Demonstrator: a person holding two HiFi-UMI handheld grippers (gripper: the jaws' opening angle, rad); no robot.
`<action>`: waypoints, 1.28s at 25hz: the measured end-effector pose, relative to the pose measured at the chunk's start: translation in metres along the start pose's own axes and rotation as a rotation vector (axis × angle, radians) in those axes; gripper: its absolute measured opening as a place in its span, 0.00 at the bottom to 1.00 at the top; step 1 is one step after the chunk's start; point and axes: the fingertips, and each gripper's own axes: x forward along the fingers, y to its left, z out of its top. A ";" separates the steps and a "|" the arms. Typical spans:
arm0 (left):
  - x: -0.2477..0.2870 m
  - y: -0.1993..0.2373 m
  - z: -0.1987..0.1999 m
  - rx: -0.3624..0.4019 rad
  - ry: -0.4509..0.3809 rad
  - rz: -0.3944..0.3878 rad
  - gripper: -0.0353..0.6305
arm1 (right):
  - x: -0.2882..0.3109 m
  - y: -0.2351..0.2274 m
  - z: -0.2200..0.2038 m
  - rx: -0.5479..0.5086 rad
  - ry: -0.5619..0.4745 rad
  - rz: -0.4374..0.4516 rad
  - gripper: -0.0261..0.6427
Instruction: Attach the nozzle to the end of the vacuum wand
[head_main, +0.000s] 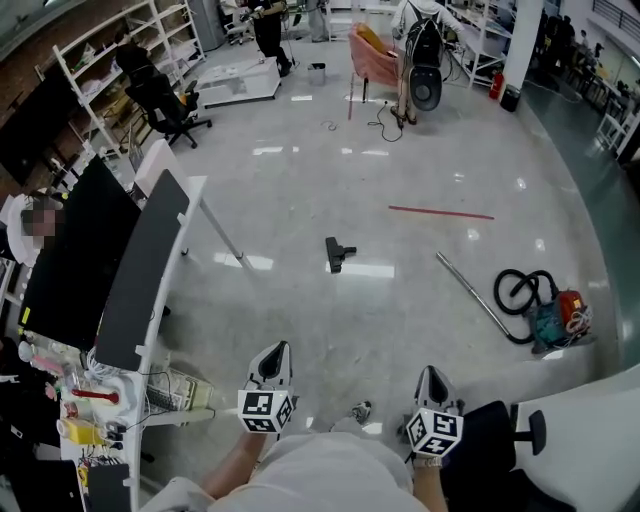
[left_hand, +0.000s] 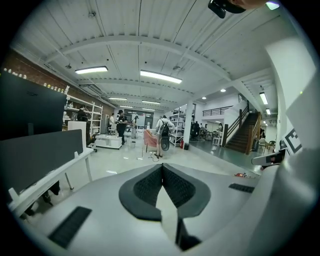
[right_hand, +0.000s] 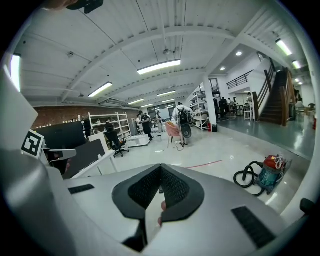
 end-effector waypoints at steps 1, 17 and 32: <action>0.005 -0.006 0.002 0.007 -0.004 0.003 0.07 | 0.005 -0.007 0.003 -0.002 -0.001 0.007 0.04; 0.122 -0.058 0.014 0.072 0.040 -0.137 0.07 | 0.053 -0.082 0.013 0.060 0.011 -0.108 0.04; 0.320 -0.039 0.090 0.089 0.007 -0.340 0.07 | 0.176 -0.082 0.107 0.049 -0.043 -0.268 0.04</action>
